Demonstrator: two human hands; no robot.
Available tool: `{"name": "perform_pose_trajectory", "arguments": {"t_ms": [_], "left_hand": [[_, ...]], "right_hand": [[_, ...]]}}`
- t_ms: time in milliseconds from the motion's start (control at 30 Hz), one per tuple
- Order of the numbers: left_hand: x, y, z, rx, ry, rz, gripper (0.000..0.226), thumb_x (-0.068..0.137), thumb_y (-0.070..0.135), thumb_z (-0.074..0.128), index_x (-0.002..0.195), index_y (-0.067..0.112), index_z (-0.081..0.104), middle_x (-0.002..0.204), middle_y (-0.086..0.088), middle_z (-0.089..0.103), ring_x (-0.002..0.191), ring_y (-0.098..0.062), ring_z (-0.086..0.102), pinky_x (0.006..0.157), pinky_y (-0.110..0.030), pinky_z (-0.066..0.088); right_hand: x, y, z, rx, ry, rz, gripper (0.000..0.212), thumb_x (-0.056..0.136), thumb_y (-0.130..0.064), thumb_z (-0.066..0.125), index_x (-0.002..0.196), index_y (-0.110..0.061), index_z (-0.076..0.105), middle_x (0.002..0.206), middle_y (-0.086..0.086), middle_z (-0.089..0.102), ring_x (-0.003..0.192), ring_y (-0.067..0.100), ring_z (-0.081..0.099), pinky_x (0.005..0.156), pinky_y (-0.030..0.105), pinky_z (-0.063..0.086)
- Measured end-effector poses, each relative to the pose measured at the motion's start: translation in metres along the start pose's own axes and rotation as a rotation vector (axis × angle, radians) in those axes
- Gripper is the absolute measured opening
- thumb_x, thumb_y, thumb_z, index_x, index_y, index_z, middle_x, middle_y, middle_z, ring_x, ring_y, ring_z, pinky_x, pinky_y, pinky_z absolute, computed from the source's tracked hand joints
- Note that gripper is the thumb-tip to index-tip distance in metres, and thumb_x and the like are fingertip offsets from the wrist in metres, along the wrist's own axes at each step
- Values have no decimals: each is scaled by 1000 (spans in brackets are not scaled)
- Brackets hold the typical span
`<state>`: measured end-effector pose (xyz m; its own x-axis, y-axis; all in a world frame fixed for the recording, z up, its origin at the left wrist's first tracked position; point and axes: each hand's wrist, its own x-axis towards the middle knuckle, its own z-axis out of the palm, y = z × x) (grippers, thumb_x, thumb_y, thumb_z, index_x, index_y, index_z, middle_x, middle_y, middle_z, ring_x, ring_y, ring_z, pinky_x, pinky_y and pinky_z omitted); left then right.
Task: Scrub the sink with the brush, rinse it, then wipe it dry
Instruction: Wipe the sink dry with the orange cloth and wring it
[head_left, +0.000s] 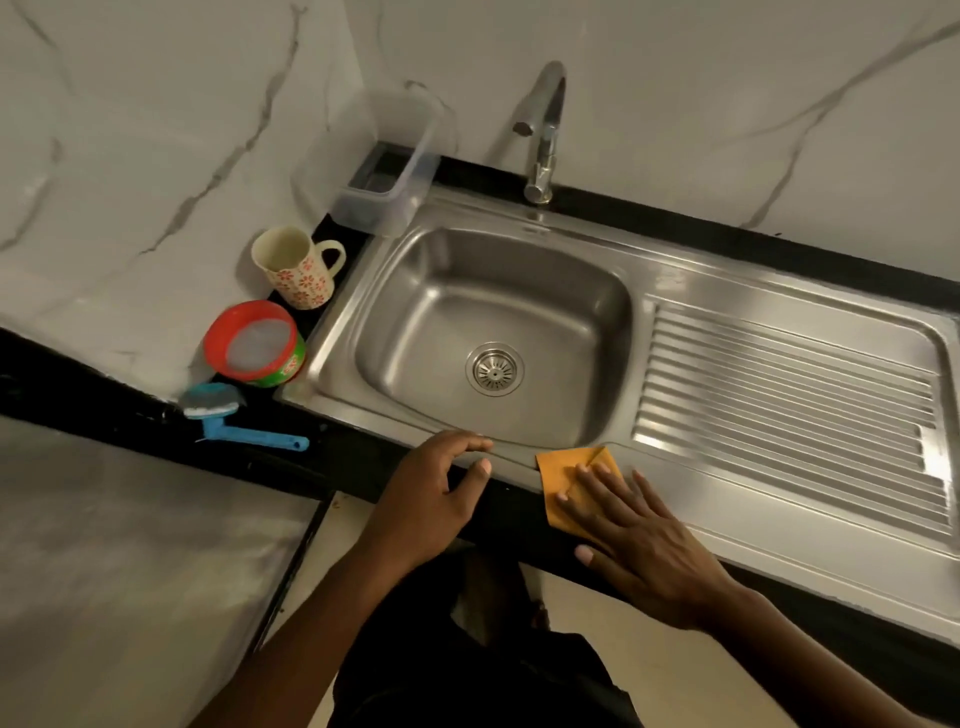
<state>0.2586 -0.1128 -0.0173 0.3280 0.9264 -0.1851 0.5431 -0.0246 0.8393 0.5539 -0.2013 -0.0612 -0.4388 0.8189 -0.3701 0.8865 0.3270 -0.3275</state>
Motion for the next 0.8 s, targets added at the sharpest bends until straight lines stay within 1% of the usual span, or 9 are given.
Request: {"name": "perform_pose_trajectory", "arguments": {"t_ms": [100, 233, 300, 367, 467, 533, 700, 800], "left_hand": [[5, -10, -19, 2, 0, -13, 23, 100, 33, 63, 123, 31, 70, 125, 20, 66, 122, 4, 58, 106, -28, 50], [13, -24, -51, 17, 40, -14, 21, 100, 28, 64, 120, 30, 70, 120, 20, 66, 117, 6, 58, 101, -18, 47], [18, -32, -66, 15, 57, -25, 22, 99, 27, 65, 120, 30, 70, 120, 20, 66, 117, 7, 58, 101, -18, 47], [23, -42, -81, 9, 59, -24, 22, 99, 26, 65, 120, 28, 70, 118, 20, 68, 115, 5, 60, 101, -23, 50], [31, -54, -101, 11, 73, -37, 22, 99, 26, 65, 120, 27, 71, 116, 20, 70, 112, 1, 63, 96, -27, 54], [38, -62, -115, 6, 95, -50, 22, 99, 24, 64, 121, 27, 71, 116, 19, 70, 110, 0, 65, 95, -27, 54], [51, -74, -143, 29, 99, -39, 24, 102, 27, 62, 124, 29, 70, 121, 19, 68, 116, 1, 62, 94, -25, 53], [60, -79, -153, 20, 88, -33, 26, 100, 32, 60, 124, 28, 70, 122, 18, 69, 116, 2, 61, 96, -24, 52]], "right_hand": [[36, -33, -1, 8, -8, -23, 57, 112, -56, 15, 159, -52, -16, 169, -12, -29, 154, 14, -31, 129, 48, -9], [88, -74, -1, -31, 46, -9, 57, 112, -54, 14, 158, -52, -19, 169, -8, -29, 153, 16, -35, 128, 47, -12], [105, -86, -2, -31, 44, -13, 57, 112, -54, 15, 158, -53, -18, 169, -7, -29, 153, 16, -35, 127, 47, -13], [123, -96, -4, -25, 53, -24, 57, 112, -55, 16, 159, -53, -16, 170, -6, -25, 155, 18, -32, 127, 49, -11], [160, -116, -1, -15, 89, -57, 56, 112, -55, 17, 161, -51, -10, 173, -3, -16, 157, 21, -26, 128, 52, -7], [188, -132, 2, -31, 109, -81, 56, 112, -53, 17, 163, -49, -5, 174, 0, -10, 159, 24, -21, 128, 55, -5], [244, -158, 2, -33, 144, -98, 59, 109, -51, 24, 165, -40, 13, 175, 4, 1, 161, 29, -8, 128, 57, 1], [265, -167, 2, 38, 196, -55, 62, 106, -51, 28, 165, -36, 15, 174, 5, 12, 161, 31, 0, 128, 57, 7]]}}
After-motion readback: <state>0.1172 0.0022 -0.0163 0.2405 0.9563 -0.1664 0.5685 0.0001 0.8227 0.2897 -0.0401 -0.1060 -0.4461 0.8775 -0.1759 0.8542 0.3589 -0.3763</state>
